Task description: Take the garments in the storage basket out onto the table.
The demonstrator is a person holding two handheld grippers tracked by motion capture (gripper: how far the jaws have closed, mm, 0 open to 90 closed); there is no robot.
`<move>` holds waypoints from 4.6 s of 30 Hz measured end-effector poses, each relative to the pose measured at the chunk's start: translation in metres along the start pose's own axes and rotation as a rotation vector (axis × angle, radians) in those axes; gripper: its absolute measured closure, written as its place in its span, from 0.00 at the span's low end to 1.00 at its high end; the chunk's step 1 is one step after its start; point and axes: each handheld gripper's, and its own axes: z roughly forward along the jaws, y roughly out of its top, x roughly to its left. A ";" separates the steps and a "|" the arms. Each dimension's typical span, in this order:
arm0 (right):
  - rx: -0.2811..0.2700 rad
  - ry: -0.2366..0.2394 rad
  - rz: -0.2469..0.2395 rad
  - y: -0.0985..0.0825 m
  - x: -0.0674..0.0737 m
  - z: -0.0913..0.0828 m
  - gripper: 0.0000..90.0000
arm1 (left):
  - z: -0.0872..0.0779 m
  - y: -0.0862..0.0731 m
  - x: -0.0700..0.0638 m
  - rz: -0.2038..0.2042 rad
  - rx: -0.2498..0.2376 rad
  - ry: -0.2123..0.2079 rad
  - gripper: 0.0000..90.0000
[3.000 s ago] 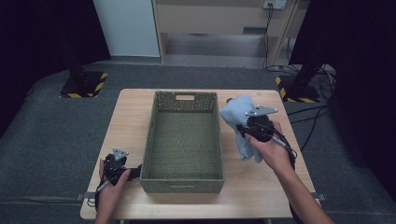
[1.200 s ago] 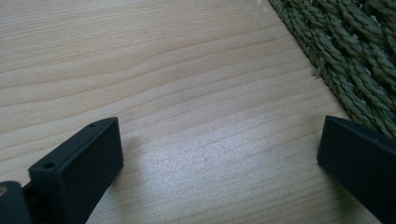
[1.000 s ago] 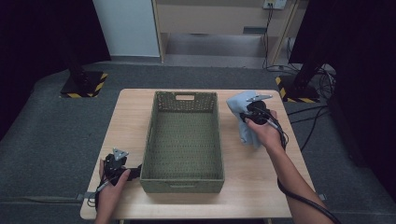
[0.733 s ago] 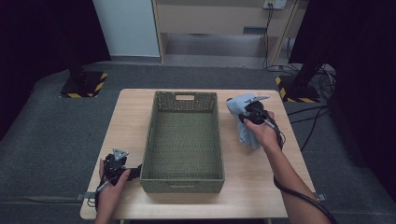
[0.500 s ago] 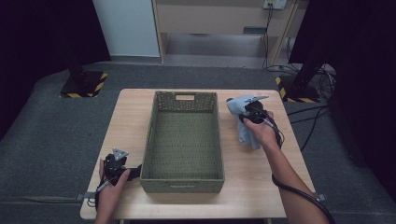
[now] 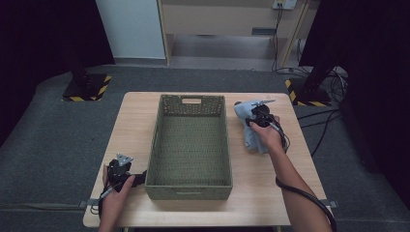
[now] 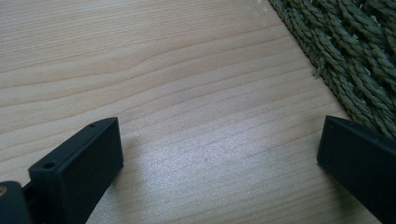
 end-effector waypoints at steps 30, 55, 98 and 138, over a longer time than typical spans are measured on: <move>0.070 0.012 0.020 -0.013 -0.003 0.018 0.55 | 0.000 0.000 0.000 -0.001 0.000 0.000 0.00; -0.006 0.073 0.068 -0.007 0.000 -0.027 0.07 | 0.000 0.000 0.000 -0.001 -0.001 0.000 0.00; -0.200 0.107 -0.004 -0.017 0.023 -0.111 0.06 | 0.000 0.000 0.000 -0.001 -0.001 0.000 0.00; -0.212 0.102 -0.051 -0.067 0.031 -0.136 0.03 | 0.000 0.000 0.000 -0.001 -0.001 0.000 0.00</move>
